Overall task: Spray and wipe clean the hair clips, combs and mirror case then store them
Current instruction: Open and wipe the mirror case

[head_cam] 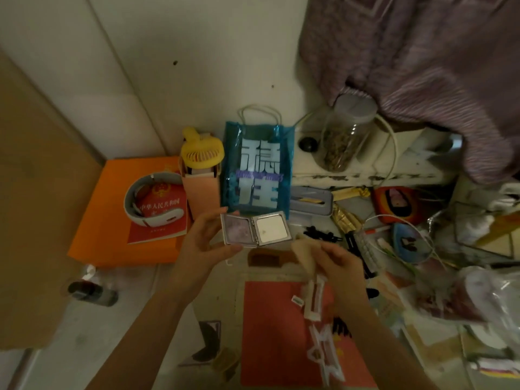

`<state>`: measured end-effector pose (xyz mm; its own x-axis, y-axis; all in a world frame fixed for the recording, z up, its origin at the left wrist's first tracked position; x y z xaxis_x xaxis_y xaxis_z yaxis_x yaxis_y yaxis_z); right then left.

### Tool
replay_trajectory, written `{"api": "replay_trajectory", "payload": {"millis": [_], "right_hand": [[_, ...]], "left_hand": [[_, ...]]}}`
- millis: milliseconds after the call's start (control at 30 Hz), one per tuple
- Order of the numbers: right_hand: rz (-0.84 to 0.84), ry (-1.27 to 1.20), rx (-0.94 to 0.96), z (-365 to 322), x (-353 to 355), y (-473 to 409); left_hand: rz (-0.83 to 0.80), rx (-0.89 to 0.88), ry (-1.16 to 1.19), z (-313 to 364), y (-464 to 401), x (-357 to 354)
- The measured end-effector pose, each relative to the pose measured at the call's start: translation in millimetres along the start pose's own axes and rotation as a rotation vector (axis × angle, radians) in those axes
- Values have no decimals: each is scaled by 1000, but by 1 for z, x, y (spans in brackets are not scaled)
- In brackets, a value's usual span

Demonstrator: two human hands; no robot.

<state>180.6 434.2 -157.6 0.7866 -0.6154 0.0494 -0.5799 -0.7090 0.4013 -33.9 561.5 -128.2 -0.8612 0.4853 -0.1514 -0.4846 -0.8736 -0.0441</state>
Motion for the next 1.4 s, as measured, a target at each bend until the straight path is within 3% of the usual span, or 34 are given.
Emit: {"api": "replay_trajectory", "payload": {"millis": [300, 600, 1133, 1400], "right_hand": [[60, -34, 435, -135, 39, 9], [101, 306, 886, -232, 27, 32], [-48, 432, 948, -272, 33, 40], [-152, 274, 928, -270, 37, 39]], "left_hand": [[-90, -231, -105, 88, -25, -51], [-152, -378, -97, 152, -54, -92], [-166, -398, 38, 203, -66, -128], [-145, -399, 145, 208, -67, -135]]}}
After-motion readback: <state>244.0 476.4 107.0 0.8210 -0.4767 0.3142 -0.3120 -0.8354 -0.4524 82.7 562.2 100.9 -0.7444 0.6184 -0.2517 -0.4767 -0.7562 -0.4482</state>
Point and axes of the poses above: each hand's wrist, its own y-axis away from the middle knuckle, its own x-axis out of the back of the hand, z = x × y, the point moved 5 cm from there along -y, towards the middle knuckle, and after that the axes turned 10 degrees about -x, right-handed, at the moved point
